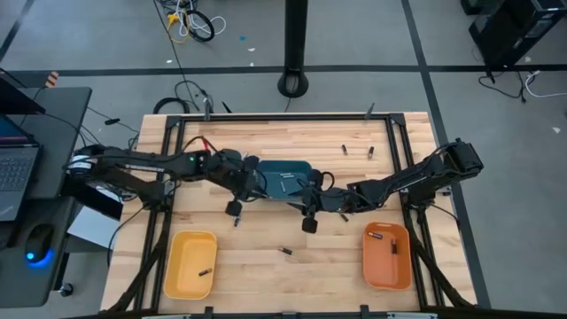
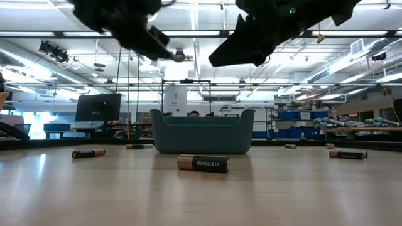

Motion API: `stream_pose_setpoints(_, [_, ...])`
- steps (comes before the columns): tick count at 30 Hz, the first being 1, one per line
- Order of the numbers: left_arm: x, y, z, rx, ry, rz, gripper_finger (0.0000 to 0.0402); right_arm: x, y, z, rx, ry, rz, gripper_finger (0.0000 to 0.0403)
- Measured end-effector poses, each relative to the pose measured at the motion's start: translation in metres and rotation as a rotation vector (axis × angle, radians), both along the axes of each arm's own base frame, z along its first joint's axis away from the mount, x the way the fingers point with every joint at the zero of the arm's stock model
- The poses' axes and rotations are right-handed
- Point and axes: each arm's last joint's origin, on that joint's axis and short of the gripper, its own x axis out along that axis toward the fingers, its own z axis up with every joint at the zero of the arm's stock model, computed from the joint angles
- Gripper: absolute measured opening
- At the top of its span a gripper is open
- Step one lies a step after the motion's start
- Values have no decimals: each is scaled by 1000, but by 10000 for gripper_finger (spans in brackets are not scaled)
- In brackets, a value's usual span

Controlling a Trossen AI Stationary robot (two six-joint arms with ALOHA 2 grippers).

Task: Sort batteries
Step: Put the black battery into the yellow bin

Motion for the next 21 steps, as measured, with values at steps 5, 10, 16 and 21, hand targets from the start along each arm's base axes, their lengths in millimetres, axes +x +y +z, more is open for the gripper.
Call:
stream_pose_setpoints(5, [-22,-19,15,-40,251,-53,43,-2,-5,-7,-17,38,-8,133])
stream_pose_setpoints(10, [-42,-36,18,-207,516,-84,43,-7,-6,-17,-10,61,-17,133])
stream_pose_setpoints(16, [-62,-42,13,-400,812,29,42,-10,-7,-22,-2,68,-22,133])
stream_pose_setpoints(21, [-74,-57,11,-484,1001,130,42,-12,-9,-26,-11,79,-23,133])
